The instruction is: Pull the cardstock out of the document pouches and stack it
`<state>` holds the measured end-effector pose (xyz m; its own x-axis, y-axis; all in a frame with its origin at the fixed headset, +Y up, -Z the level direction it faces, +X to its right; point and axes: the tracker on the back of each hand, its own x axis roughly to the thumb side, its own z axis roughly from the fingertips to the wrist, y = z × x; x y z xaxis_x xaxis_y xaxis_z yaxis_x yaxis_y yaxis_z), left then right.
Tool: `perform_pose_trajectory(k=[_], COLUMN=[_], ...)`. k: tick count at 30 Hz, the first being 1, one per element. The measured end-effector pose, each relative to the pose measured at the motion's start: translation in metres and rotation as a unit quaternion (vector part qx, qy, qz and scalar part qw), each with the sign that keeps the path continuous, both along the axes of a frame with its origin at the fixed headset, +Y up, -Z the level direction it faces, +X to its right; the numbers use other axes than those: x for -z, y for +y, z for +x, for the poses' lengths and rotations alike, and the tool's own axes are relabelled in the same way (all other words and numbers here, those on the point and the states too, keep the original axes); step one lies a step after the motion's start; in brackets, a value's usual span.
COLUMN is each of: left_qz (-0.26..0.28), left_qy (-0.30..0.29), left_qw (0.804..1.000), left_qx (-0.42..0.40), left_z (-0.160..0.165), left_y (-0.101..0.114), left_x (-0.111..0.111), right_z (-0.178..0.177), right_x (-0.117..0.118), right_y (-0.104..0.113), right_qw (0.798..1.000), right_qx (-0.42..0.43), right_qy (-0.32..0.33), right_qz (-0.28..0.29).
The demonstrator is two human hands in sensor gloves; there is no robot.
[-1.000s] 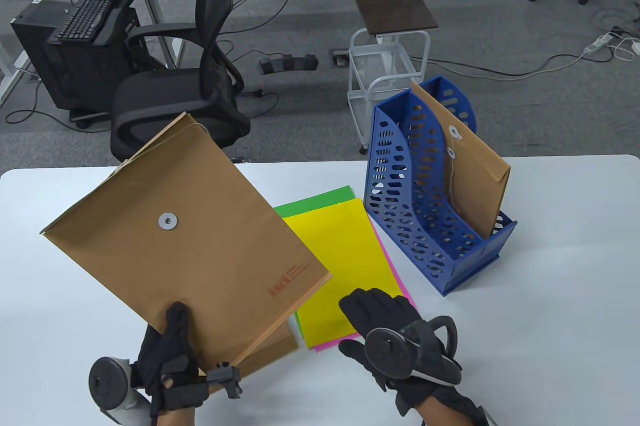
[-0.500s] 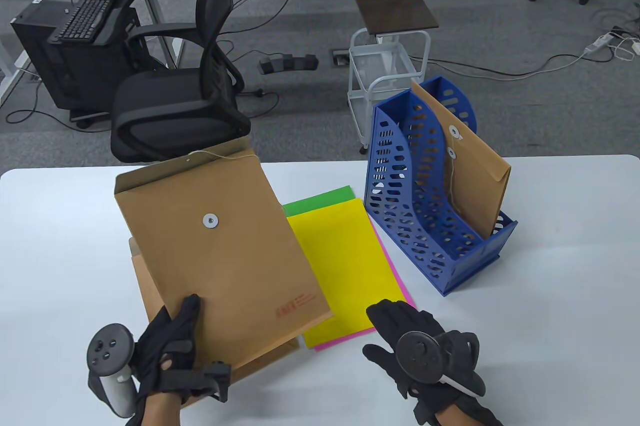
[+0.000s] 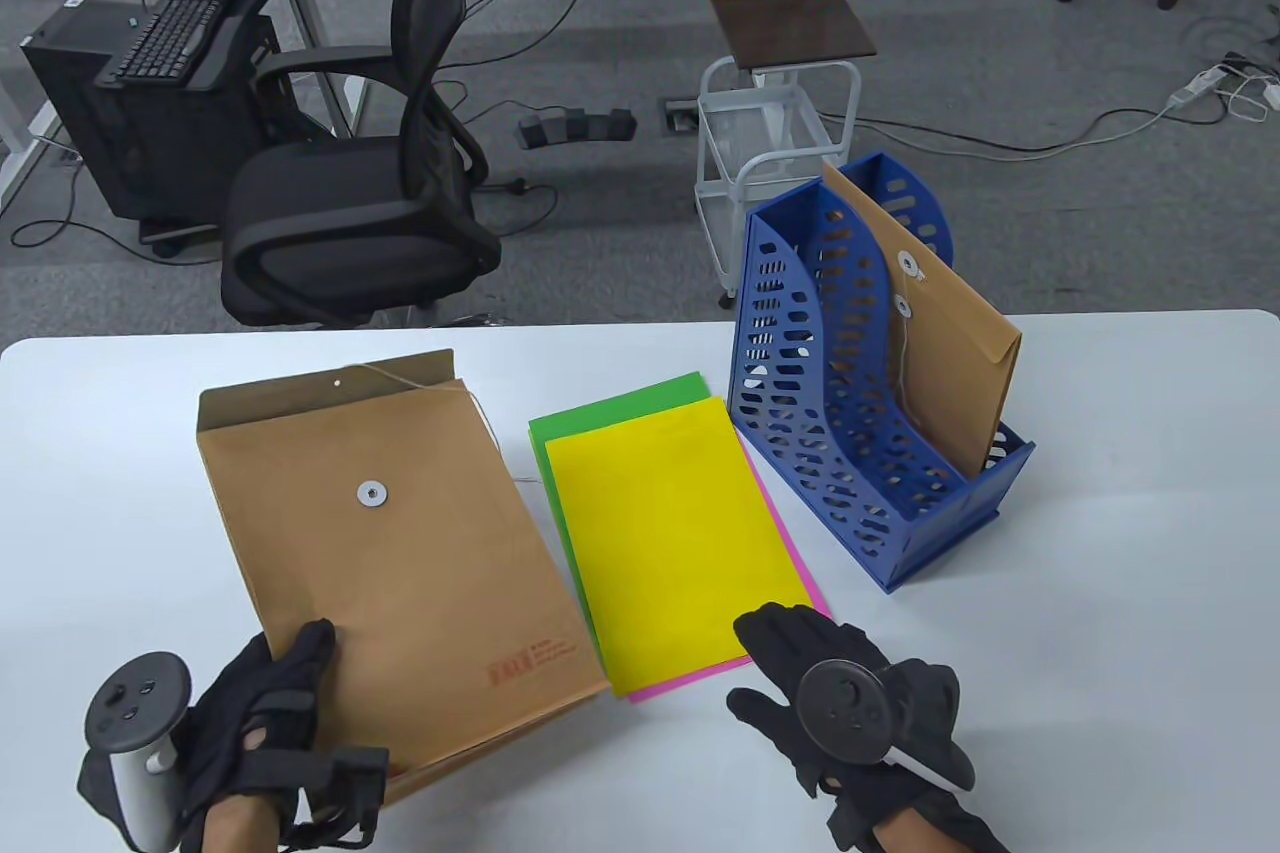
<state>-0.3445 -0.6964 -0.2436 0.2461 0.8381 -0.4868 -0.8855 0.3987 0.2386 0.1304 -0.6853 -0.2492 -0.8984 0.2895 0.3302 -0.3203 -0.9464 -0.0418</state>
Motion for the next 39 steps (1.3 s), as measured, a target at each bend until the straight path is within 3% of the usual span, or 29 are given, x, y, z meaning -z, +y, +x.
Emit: perform_pose_trajectory(k=[4, 8, 9, 12, 14, 18, 20, 22, 24, 25, 27, 30, 35, 39], left_qz=[-0.102, -0.197, -0.184, -0.1, -0.005, 0.179, 0.301, 0.419, 0.433, 0.409, 0.347, 0.281, 0.284, 0.317], left_qy=[0.045, 0.036, 0.051, 0.054, 0.043, -0.043, -0.114, -0.158, -0.161, -0.182, -0.249, -0.248, -0.246, -0.242], left_qw=[0.988, 0.952, 0.948, 0.963, 0.969, 0.957, 0.924, 0.871, 0.845, 0.834, 0.853, 0.888, 0.883, 0.89], left_qx=[0.104, 0.233, 0.254, 0.245, 0.242, 0.226, 0.207, 0.203, 0.27, 0.322, 0.3, 0.266, 0.281, 0.224], left_z=[-0.001, -0.001, -0.003, 0.002, 0.016, 0.068, 0.1, 0.134, 0.15, 0.155, 0.158, 0.152, 0.151, 0.154], left_y=[-0.032, -0.034, -0.031, -0.015, 0.004, 0.042, 0.056, 0.055, 0.04, 0.026, 0.005, -0.015, -0.013, -0.003], left_x=[0.006, 0.008, 0.008, 0.013, 0.017, 0.019, 0.016, 0.005, -0.001, 0.002, 0.006, 0.013, 0.017, 0.009], right_z=[0.001, 0.003, 0.003, 0.002, 0.001, 0.001, 0.002, 0.006, 0.01, 0.012, 0.016, 0.023, 0.047, 0.093], right_x=[0.0, 0.002, 0.001, 0.002, 0.002, 0.003, 0.004, 0.005, 0.007, 0.008, 0.01, 0.012, 0.02, 0.037], right_y=[-0.002, -0.002, -0.002, -0.002, -0.002, -0.006, -0.007, -0.01, -0.012, -0.012, -0.012, -0.011, -0.009, -0.003], right_qw=[1.0, 1.0, 1.0, 1.0, 1.0, 1.0, 1.0, 0.999, 0.998, 0.997, 0.996, 0.994, 0.982, 0.936], right_qx=[0.002, 0.008, 0.008, 0.008, 0.006, 0.007, 0.013, 0.034, 0.053, 0.061, 0.07, 0.096, 0.159, 0.313], right_qy=[0.0, -0.001, -0.001, -0.001, 0.0, -0.001, -0.007, -0.012, -0.017, -0.021, -0.03, -0.038, -0.072, -0.145], right_qz=[-0.007, -0.013, -0.014, -0.015, -0.013, -0.017, -0.02, -0.028, -0.039, -0.043, -0.049, -0.043, -0.071, -0.069])
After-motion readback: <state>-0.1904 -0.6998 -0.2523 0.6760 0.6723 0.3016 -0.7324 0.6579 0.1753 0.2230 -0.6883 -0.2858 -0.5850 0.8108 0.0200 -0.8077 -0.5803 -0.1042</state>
